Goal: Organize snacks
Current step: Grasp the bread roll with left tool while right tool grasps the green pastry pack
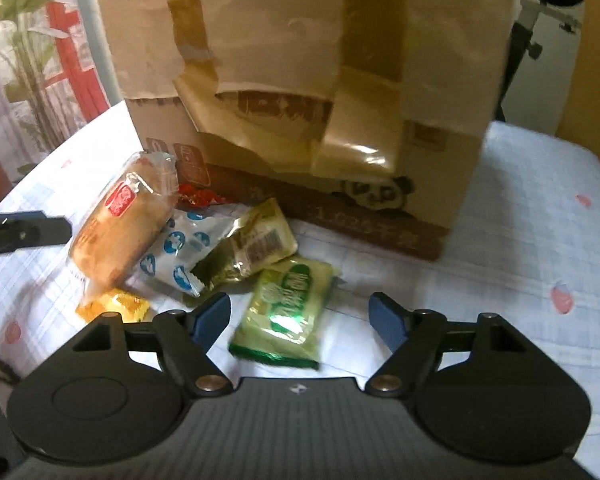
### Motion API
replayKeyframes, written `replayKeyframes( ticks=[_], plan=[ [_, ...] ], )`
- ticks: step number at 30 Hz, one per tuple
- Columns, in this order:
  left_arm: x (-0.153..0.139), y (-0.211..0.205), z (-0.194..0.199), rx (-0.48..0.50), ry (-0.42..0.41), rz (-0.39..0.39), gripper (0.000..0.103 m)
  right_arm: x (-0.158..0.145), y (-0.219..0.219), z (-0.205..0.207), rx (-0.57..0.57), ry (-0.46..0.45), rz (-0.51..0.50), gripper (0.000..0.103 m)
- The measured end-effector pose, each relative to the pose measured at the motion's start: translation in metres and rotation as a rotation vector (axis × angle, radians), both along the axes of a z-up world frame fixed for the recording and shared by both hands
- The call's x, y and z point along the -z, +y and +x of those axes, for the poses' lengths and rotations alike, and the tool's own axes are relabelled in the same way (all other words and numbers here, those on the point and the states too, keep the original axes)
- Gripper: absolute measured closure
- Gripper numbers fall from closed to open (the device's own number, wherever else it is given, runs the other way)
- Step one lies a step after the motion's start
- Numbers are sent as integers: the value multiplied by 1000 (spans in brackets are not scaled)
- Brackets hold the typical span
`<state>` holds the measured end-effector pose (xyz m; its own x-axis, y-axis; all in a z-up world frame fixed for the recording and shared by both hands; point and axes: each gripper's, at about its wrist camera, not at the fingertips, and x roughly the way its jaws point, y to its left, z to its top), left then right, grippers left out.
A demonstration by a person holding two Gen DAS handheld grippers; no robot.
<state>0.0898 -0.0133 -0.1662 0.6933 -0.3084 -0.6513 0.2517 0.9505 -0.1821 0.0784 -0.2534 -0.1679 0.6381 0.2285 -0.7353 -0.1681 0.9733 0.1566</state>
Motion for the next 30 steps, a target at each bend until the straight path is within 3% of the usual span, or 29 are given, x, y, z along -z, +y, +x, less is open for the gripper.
replayKeyframes(
  ticks=[4, 7, 13, 16, 18, 24, 30],
  plan=[
    [-2, -10, 10, 84, -20, 47, 23, 7, 7, 3, 25, -13, -35, 41],
    [-4, -15, 17, 162, -66, 84, 22, 8, 3, -2, 29, -28, -40, 62],
    [-12, -16, 31, 289, -66, 37, 16, 11, -9, -13, 31, -40, -30, 62],
    [-9, -23, 34, 339, -52, 66, 14, 11, -9, -16, 33, -50, -31, 62],
    [-3, -25, 36, 327, -44, 100, 13, 12, -8, -17, 33, -55, -35, 62],
    [16, -29, 46, 315, 25, 74, 14, 14, -8, -18, 39, -59, -24, 62],
    [20, -31, 47, 285, 33, 56, 23, 12, -8, -17, 43, -54, -22, 62]
  ],
)
